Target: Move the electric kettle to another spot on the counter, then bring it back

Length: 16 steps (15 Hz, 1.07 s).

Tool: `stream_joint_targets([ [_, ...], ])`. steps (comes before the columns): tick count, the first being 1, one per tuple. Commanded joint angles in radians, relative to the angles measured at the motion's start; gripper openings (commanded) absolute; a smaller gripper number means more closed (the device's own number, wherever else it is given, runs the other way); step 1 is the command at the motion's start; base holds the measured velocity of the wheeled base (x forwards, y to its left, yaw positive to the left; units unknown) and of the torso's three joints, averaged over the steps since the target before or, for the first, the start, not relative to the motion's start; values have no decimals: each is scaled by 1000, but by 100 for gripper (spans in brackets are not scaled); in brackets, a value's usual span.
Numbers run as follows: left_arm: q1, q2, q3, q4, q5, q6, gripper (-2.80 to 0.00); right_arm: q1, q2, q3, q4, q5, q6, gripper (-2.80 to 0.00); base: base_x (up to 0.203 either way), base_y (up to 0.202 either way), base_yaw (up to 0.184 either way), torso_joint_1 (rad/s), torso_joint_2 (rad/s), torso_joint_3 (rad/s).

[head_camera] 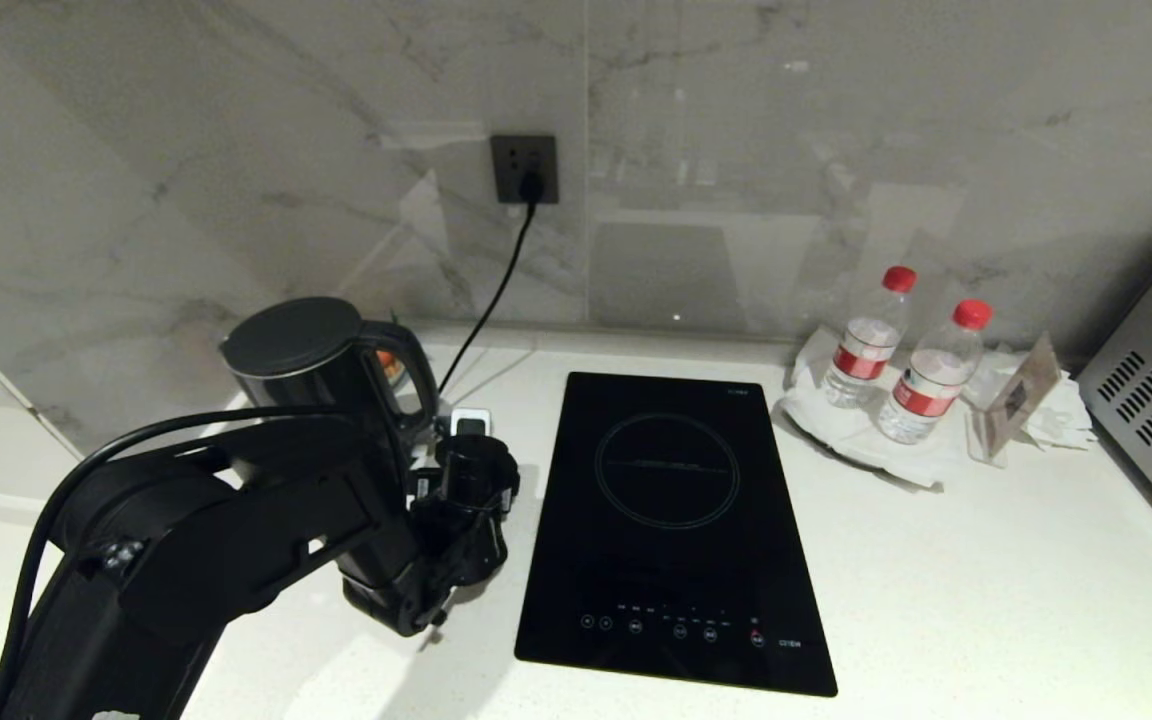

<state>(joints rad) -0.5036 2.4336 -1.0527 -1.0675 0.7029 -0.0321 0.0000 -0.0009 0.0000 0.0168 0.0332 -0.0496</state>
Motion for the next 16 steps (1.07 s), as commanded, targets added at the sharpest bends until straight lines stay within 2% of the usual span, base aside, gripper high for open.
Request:
stream_joint_targets([
  [1,4,-4,34,-48,8,0,0,0,1,0,0,-1,-1,-280,0,0,0,0,0,0],
  [3,5,-11,113,-157,14,3,0,0,1,0,0,1,-1,-280,0,0,0,0,0,0],
  [8,-3,-12,240,-312,15,9,0,0,1,0,0,1,-1,-280,0,0,0,0,0,0],
  [16,-62,13,136,-304,15,68,0,0,1,0,0,1,-1,-280,0,0,0,0,0,0],
])
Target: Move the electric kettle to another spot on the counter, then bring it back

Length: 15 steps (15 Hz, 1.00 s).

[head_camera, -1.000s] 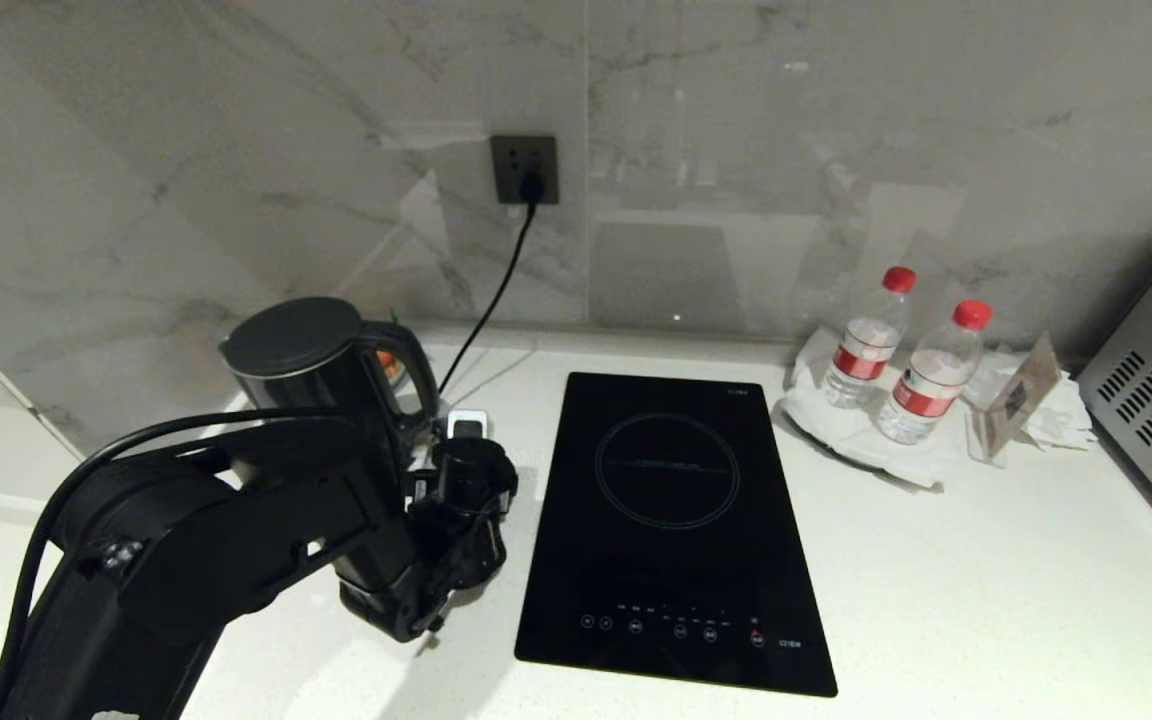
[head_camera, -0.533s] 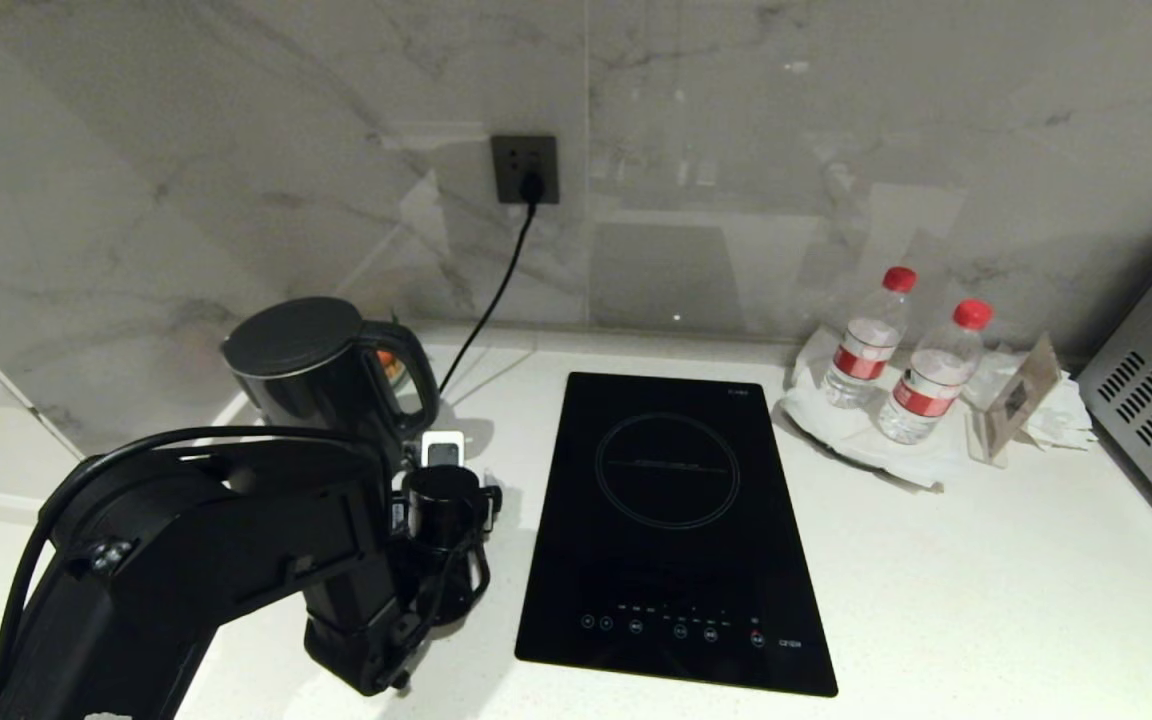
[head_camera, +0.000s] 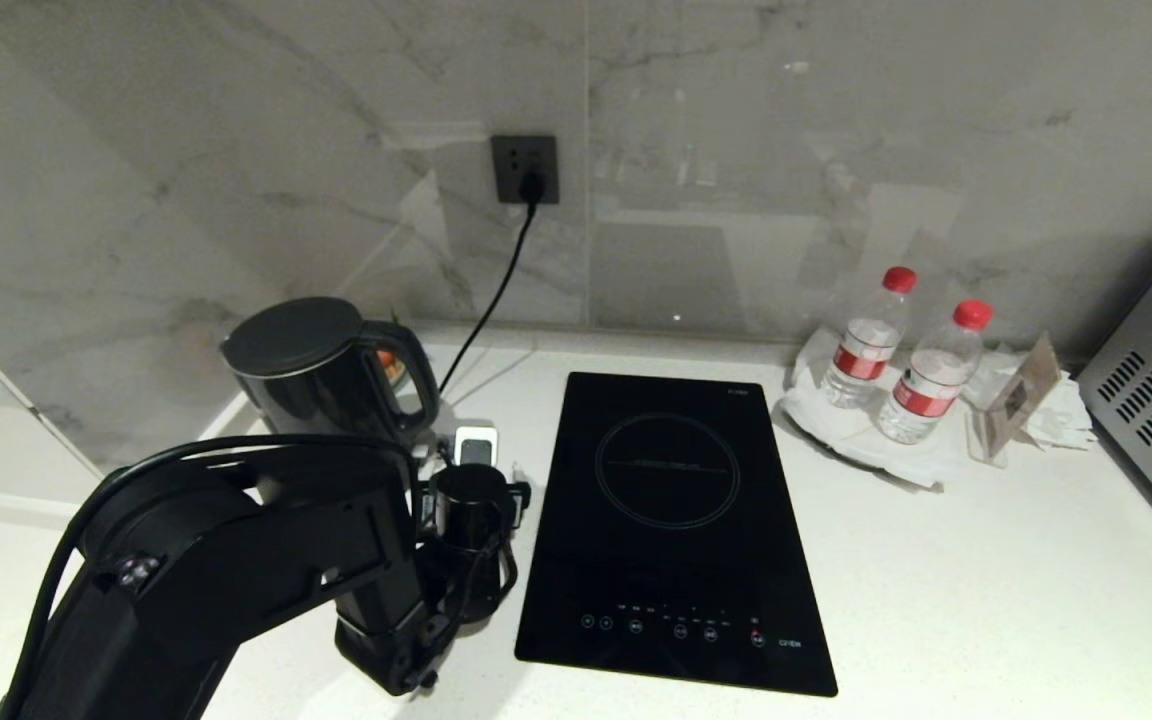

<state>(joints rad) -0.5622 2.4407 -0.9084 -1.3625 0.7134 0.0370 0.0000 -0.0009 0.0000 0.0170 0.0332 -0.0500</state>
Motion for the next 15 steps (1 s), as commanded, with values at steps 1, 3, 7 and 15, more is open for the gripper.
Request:
stream_joint_targets([
  [1,-5,6,-23,-3,4,5,0,0,1,0,0,1,-1,-280,0,0,0,0,0,0],
  [3,-3,18,-69,25,7,7,0,0,1,0,0,1,-1,-280,0,0,0,0,0,0],
  [7,18,45,-158,85,10,9,0,0,1,0,0,1,-1,-280,0,0,0,0,0,0],
  [15,76,59,-198,98,9,35,0,0,1,0,0,1,-1,-280,0,0,0,0,0,0],
])
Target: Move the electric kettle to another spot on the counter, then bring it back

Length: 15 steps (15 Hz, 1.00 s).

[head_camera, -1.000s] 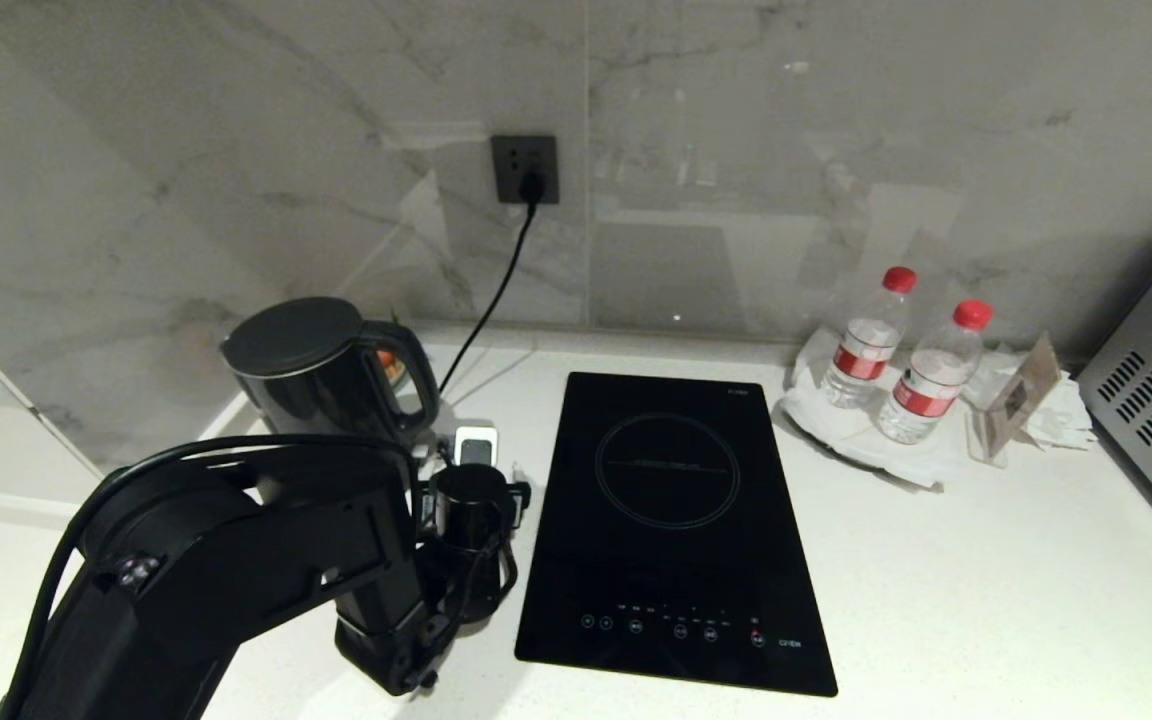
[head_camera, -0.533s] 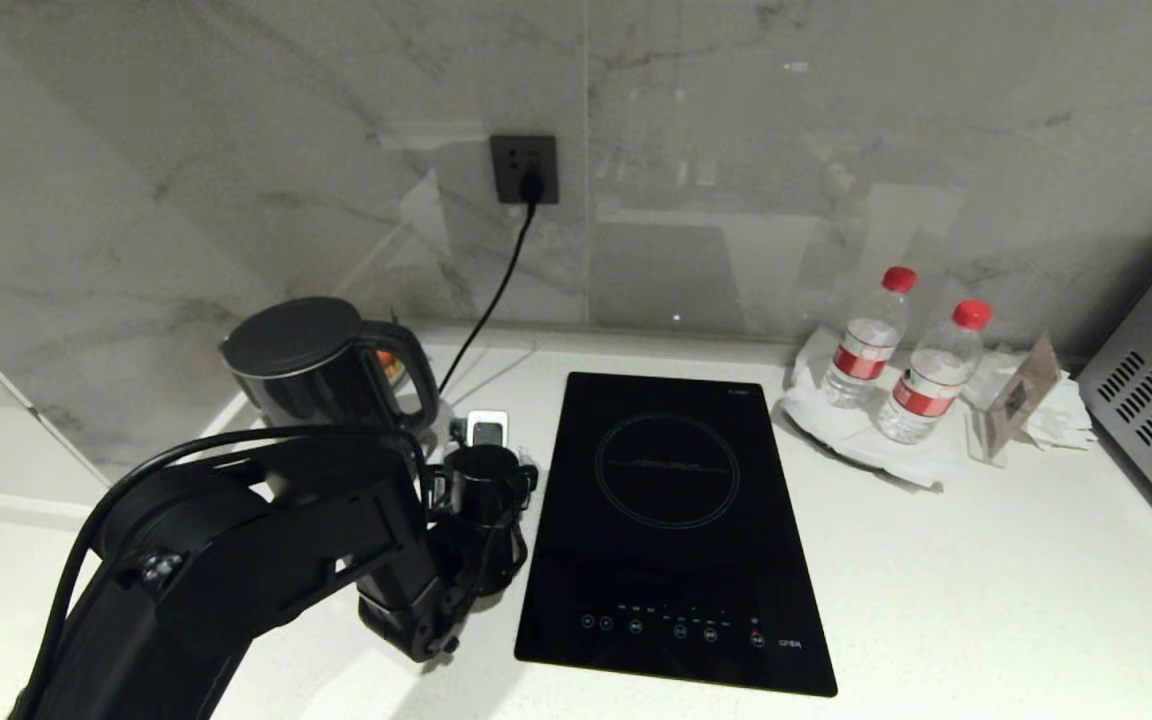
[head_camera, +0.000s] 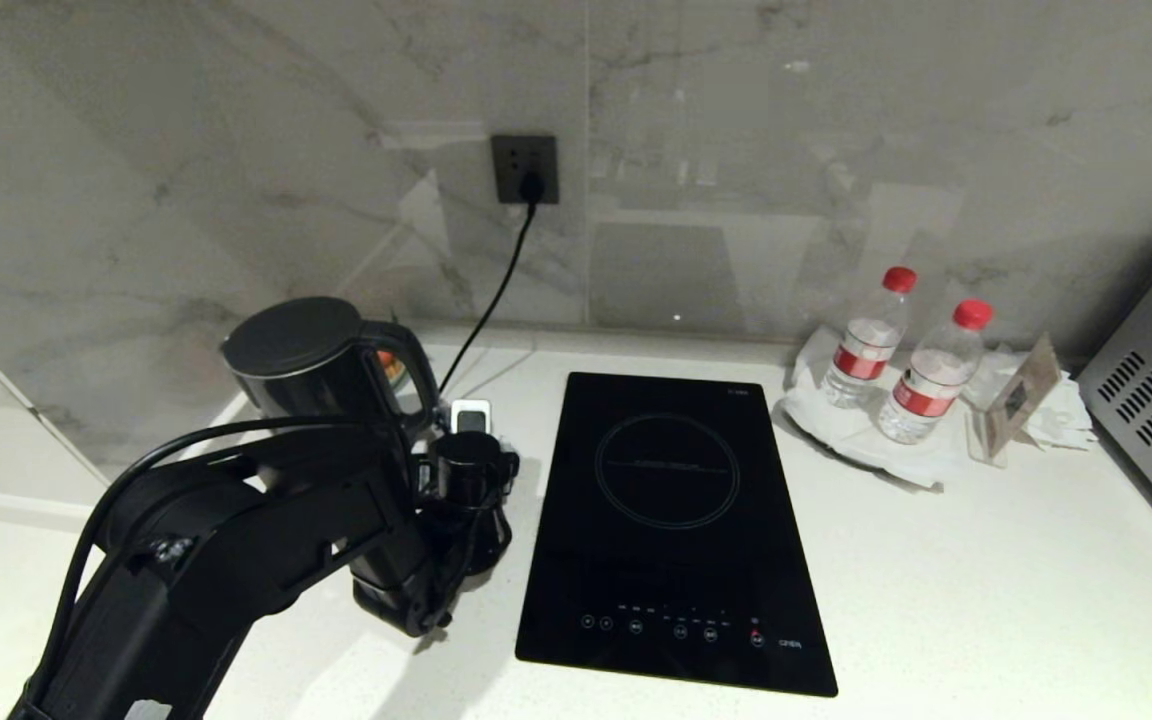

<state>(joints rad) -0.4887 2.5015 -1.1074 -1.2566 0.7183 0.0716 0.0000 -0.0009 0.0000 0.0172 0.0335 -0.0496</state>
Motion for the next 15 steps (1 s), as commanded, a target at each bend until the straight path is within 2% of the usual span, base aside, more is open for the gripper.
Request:
stream_joint_targets([
  [1,2,-1,1,-7,4,1,0,0,1,0,0,0,-1,-280,0,0,0,0,0,0],
  [15,9,36,0,-1,3,7,0,0,1,0,0,0,-1,-280,0,0,0,0,0,0],
])
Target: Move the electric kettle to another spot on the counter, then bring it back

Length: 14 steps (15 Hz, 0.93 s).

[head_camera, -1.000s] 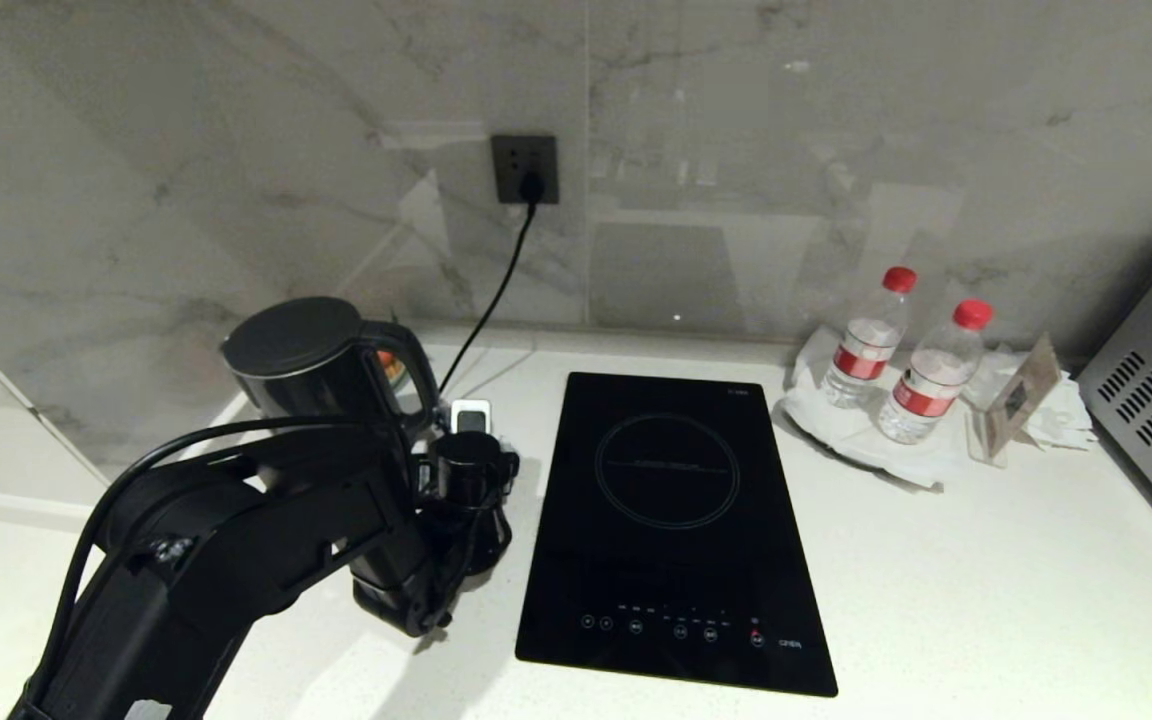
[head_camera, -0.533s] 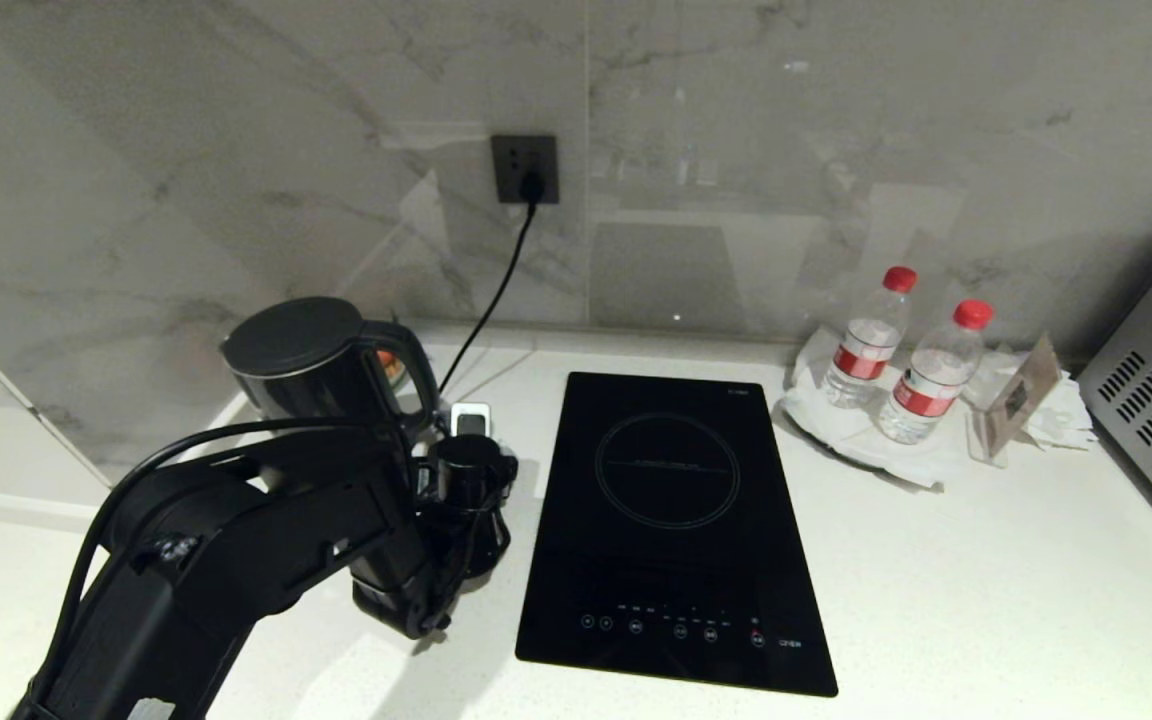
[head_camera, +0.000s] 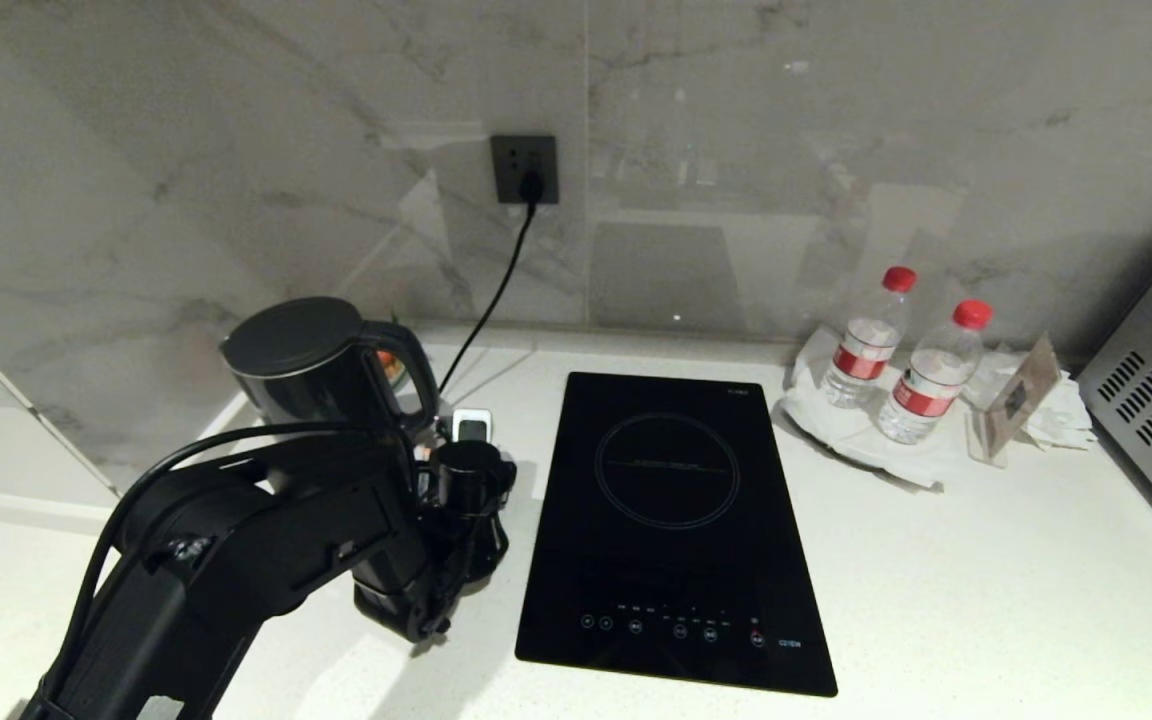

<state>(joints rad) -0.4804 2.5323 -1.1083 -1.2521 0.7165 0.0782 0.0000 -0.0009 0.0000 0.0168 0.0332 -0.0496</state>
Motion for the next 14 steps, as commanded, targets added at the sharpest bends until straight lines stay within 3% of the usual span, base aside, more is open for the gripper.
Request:
stream_joint_targets([
  [1,0,5,2,-7,4,0,0,0,1,0,0,1,-1,-280,0,0,0,0,0,0],
  [8,-31,-24,9,-21,12,-4,0,0,1,0,0,1,-1,-280,0,0,0,0,0,0],
  [14,-62,-43,113,-33,23,-6,0,0,1,0,0,1,-1,-280,0,0,0,0,0,0],
])
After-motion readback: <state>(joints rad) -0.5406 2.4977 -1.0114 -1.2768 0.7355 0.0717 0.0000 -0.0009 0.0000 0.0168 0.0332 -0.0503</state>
